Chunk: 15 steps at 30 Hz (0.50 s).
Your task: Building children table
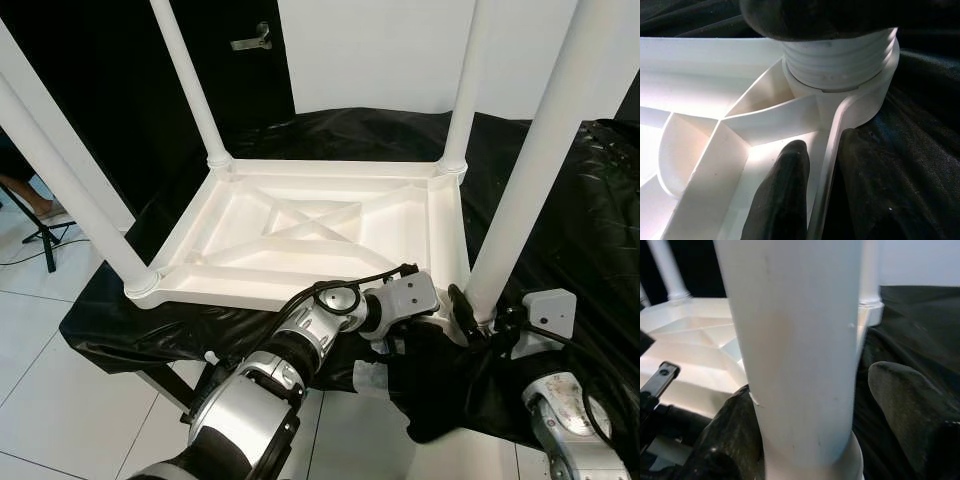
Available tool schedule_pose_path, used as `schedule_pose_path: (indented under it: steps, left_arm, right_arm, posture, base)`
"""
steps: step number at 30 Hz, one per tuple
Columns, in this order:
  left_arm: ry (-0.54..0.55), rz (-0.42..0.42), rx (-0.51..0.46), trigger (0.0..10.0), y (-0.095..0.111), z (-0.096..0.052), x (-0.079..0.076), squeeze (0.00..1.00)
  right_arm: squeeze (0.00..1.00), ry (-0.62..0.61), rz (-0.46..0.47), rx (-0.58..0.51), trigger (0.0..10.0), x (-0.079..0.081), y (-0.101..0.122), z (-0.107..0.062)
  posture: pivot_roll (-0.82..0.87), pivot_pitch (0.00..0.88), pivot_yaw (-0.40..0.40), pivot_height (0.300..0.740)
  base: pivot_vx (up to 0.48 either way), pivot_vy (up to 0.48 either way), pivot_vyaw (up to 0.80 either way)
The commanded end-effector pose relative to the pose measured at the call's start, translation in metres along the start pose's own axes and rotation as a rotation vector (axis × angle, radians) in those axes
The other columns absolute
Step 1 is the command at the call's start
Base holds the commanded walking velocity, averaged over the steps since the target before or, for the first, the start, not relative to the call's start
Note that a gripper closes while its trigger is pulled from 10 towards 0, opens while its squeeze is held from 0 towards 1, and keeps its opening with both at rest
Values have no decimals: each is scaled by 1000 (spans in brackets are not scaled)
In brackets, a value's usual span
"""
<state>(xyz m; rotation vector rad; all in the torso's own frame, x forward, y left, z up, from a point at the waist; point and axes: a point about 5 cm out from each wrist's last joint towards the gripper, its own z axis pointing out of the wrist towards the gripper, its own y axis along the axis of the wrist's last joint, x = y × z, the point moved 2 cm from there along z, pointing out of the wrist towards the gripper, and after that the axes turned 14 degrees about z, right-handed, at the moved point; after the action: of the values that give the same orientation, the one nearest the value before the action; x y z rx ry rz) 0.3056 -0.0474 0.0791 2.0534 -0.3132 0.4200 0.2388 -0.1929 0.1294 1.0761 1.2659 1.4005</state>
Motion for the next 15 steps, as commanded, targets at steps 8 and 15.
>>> schedule_pose_path:
  steps: [8, 15]
  left_arm:
    - [200, -105, 233, 10000, -41, 8, -24, 0]
    - [202, -101, 231, 10000, -40, 8, -22, 0]
  right_arm:
    - [0, 95, -54, 28, 10000, -17, 8, 8]
    - [0, 223, 73, 153, 0, -12, -7, 0]
  posture:
    - [14, 0, 79, 740]
    - [16, 0, 79, 740]
  base:
    - [0, 0, 0]
    - [0, 0, 0]
